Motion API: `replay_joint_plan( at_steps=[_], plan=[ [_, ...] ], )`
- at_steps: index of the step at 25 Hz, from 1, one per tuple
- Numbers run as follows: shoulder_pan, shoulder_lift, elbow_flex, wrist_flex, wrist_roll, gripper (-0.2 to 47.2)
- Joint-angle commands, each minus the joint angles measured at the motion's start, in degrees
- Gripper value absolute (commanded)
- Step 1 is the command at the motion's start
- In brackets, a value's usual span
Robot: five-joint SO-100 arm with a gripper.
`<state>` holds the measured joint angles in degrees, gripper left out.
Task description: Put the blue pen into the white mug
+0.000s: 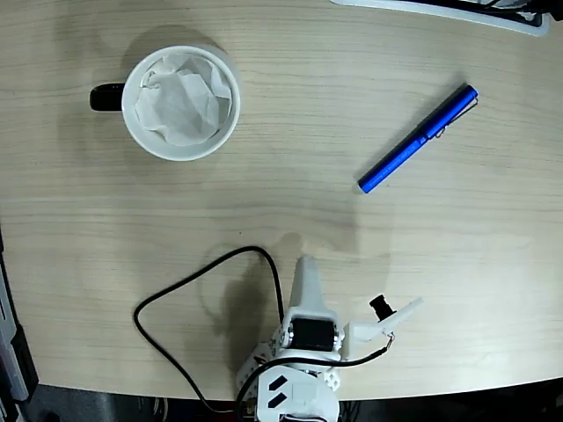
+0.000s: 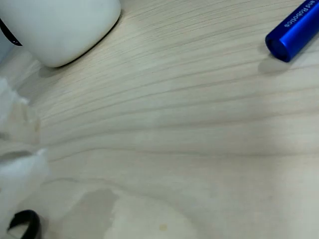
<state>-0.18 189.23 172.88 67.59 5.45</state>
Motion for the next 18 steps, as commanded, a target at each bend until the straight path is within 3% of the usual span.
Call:
replay_joint_plan(
  at_steps=[1,18],
  plan=[
    [0.0,-1.14,-7.03,0.0,-0.26,0.0],
    [5.19,-45.79,-45.44,-3.6,-7.38,0.1]
  ],
)
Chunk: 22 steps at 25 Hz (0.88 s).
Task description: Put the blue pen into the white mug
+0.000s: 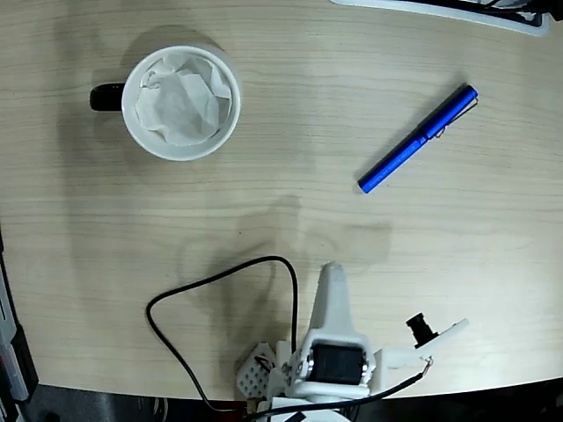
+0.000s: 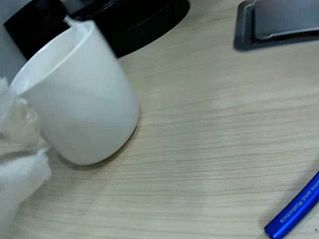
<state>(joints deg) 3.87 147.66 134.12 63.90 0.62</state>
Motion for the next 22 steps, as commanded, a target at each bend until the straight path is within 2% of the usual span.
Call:
replay_joint_plan(
  at_steps=[1,22],
  plan=[
    [1.58,-6.59,-8.53,0.18,-3.87,0.1],
    [13.97,-55.46,-53.44,12.48,-48.25,1.0]
  ],
)
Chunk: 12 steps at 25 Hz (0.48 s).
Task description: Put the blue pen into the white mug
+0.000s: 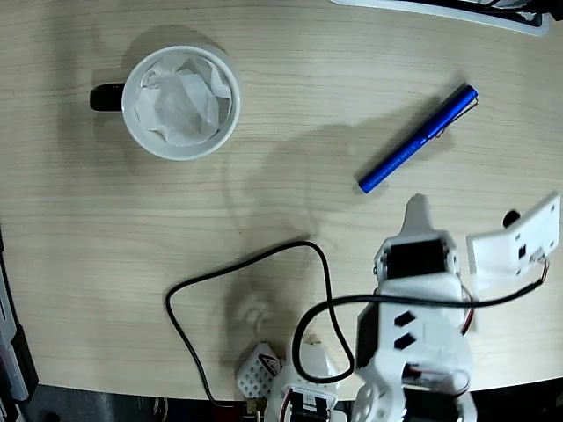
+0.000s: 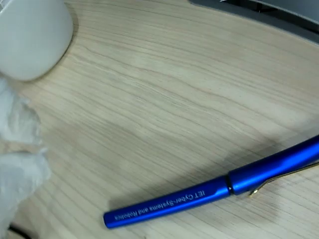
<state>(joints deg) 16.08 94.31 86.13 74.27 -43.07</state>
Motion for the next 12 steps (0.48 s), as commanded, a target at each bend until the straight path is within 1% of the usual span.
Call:
replay_joint_plan(
  at_steps=[1,5,7,10,12],
  plan=[
    [2.2,-4.13,-7.47,3.08,-6.86,1.0],
    [3.96,-11.51,-13.36,3.78,-19.07,2.1],
    [4.75,-15.03,-16.17,4.04,-22.59,4.2],
    [5.36,-19.69,-19.42,4.39,-24.52,7.1],
    [5.54,-22.06,-20.65,4.39,-26.54,7.5]
  ],
)
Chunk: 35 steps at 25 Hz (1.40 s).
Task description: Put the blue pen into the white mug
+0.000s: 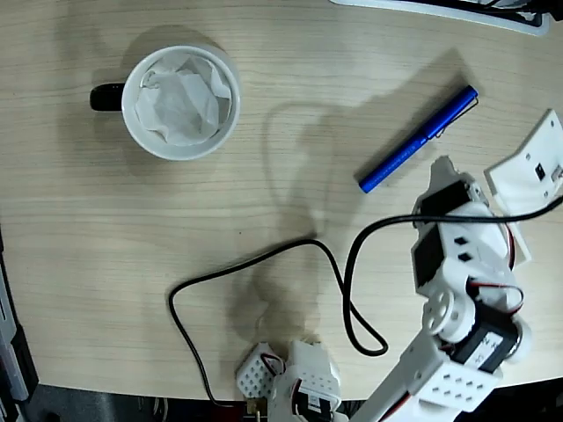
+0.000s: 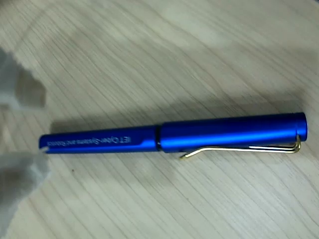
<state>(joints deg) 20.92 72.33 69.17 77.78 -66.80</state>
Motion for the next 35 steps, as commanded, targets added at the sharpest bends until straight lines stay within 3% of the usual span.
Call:
replay_joint_plan(
  at_steps=[1,9,18,20,27,35],
  plan=[
    [0.88,-1.05,-4.13,0.88,-3.69,7.5],
    [3.08,-9.84,-8.44,0.79,-13.54,8.0],
    [4.48,-19.07,-16.88,0.44,-16.17,9.6],
    [4.66,-20.21,-17.31,-0.18,-16.17,14.6],
    [4.92,-22.68,-17.4,-5.89,-16.26,20.3],
    [4.75,-24.08,-17.4,-6.5,-16.26,20.6]
  ],
)
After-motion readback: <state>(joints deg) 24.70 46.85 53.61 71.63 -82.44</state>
